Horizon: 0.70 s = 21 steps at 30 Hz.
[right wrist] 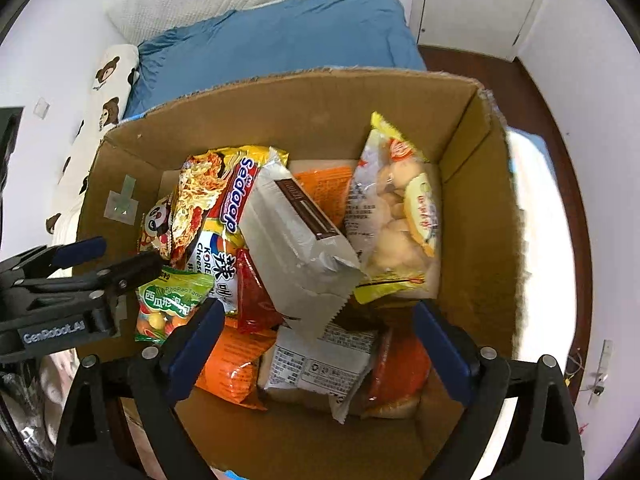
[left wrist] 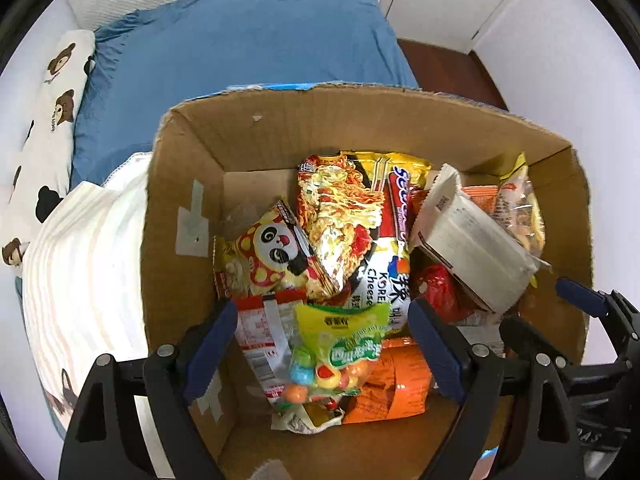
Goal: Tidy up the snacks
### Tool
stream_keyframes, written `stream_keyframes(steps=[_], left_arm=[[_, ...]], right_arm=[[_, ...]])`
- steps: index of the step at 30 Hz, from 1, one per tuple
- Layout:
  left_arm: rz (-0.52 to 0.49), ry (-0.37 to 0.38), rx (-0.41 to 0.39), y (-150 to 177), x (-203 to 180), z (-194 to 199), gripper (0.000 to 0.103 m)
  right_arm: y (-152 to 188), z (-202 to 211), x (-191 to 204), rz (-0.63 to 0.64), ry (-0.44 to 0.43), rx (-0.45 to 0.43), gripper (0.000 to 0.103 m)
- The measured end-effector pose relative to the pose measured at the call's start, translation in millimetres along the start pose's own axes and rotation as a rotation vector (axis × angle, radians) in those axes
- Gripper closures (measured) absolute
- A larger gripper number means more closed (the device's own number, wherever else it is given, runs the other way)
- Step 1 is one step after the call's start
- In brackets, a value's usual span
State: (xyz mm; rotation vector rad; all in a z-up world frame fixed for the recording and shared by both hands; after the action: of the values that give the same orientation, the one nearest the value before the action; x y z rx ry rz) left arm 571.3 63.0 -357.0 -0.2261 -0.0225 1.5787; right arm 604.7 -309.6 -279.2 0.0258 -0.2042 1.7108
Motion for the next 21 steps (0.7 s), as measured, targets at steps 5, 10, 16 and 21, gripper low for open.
stream_keyframes(steps=[5, 10, 16, 21], left_arm=[[0.006, -0.019, -0.073, 17.5, 0.3, 18.4, 0.016], [-0.002, -0.047, -0.139, 37.8, -4.3, 38.5, 0.016], [-0.02, -0.076, -0.235, 69.0, -13.1, 69.4, 0.016], [-0.028, -0.09, -0.314, 103.6, -22.8, 96.6, 0.016]], right_arm=[[10.9, 19.8, -2.4, 0.002, 0.021, -0.074, 0.005], [30.5, 40.8, -0.7, 0.008, 0.029, -0.149, 0.005], [60.9, 75.1, 5.7, 0.025, 0.052, -0.257, 0.005], [94.8, 106.9, 9.5, 0.03, 0.06, -0.344, 0.005]])
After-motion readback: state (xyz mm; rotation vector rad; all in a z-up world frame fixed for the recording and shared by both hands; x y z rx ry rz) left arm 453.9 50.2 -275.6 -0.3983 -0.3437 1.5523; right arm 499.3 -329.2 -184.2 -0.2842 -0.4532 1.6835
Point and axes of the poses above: each gripper's, at about its wrist camera, not at the fingertips, and z roughly against the way its jaws point, x to its left, y to its underside, the point moved 2 cm from there along -z, roughly the way its jaws point, and after that the axes turned 3 degrees about -z, right-handed, at the moved point
